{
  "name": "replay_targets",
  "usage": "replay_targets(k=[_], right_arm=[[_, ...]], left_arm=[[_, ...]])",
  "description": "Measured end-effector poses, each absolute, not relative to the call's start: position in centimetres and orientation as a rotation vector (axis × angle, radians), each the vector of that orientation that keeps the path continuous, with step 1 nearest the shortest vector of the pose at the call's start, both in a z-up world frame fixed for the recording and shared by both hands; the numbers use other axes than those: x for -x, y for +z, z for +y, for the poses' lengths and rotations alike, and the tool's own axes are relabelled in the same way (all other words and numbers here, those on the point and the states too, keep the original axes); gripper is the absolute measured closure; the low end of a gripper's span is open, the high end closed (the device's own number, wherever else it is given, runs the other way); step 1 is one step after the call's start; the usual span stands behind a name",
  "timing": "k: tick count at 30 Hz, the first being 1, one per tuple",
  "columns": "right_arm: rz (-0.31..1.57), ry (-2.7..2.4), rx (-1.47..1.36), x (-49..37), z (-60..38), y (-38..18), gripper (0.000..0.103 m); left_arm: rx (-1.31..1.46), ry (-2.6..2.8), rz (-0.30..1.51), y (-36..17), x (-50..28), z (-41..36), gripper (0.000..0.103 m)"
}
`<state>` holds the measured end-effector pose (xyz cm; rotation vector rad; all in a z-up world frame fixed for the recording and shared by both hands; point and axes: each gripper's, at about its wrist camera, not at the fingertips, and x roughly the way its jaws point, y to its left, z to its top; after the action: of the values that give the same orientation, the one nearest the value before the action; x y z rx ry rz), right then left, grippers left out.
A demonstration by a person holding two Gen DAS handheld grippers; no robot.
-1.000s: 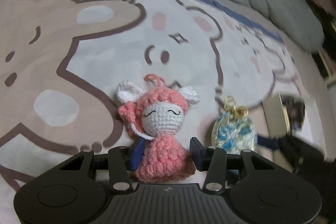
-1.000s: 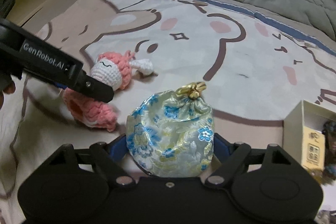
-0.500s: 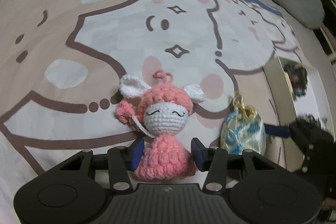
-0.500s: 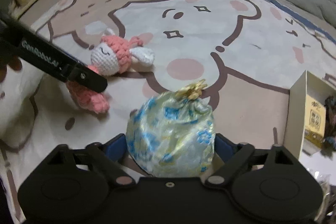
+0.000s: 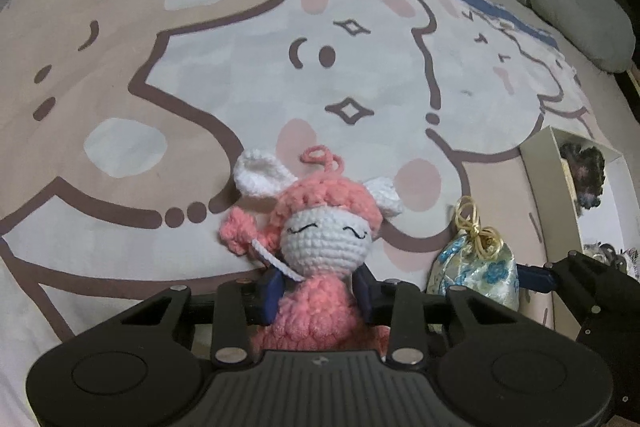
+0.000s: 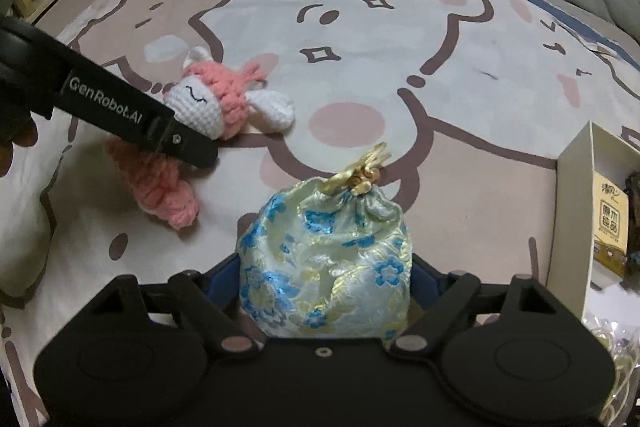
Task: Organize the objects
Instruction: 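Grasp the pink crochet doll with the left tool while the right grasps the floral pouch, then lift the pink doll with the left tool while the right carries the floral pouch over the box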
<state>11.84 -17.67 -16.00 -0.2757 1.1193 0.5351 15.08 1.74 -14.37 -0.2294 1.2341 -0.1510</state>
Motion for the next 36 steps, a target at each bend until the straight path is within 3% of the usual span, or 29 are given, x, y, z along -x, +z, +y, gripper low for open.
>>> replay_targets(k=[25,36], right_arm=[[0.835,0.392,0.093,-10.2,-22.3,-5.5,0.018],[0.763,0.341,0.054,-8.9,-24.6,-2.5,0.018]], left_arm=[[0.233,-0.17,0.928,-4.2,-10.6,1.7,0.066],[0.228,-0.233,0.877,-2.2,-10.0,-0.2,0.066]])
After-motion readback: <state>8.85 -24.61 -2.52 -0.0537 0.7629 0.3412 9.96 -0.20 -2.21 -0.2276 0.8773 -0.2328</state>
